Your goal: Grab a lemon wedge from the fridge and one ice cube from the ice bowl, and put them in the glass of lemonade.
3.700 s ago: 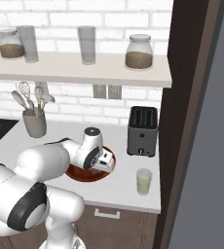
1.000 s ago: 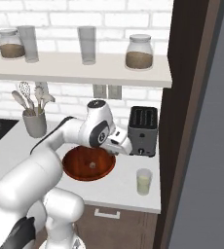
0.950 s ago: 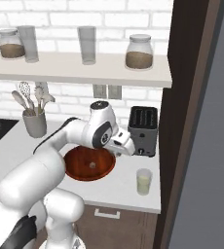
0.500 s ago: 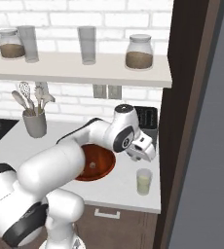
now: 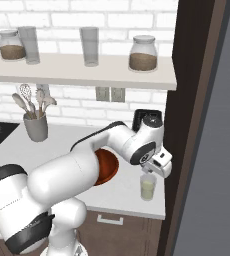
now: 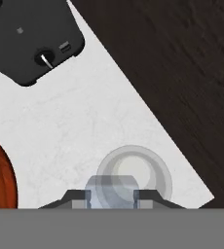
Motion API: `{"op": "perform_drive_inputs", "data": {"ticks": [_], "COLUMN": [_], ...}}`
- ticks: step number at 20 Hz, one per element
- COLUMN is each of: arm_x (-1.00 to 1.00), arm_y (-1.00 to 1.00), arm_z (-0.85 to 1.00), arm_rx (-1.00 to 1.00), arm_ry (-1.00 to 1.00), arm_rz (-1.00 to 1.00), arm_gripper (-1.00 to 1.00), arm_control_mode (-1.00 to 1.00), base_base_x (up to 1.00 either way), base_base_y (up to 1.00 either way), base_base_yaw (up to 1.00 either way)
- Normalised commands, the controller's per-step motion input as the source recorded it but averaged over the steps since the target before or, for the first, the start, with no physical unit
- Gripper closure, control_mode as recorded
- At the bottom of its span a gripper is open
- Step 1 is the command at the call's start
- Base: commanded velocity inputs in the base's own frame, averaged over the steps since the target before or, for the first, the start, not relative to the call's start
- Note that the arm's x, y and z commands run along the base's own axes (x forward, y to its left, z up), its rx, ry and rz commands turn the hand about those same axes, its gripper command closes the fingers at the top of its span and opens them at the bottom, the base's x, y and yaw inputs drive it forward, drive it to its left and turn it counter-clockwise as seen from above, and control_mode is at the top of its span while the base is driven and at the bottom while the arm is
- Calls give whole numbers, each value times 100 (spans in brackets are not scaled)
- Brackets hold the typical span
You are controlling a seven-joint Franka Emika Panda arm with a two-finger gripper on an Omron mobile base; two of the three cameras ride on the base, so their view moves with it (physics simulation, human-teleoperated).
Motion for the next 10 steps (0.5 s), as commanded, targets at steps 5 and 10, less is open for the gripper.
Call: {"op": "perform_drive_inputs", "data": {"ticks": [5,10], "arm_x": [0,0], "arm_y": [0,0], "arm_z": [0,0], "arm_rx": [0,0], "arm_ry": [1,8], "arm_rz": [-13,-15], "arm_gripper": [100,100], "arm_control_mode": [-100,-100], "base_base_x": [0,0], "base_base_y": [0,0], "base_base_yaw": [0,0]}}
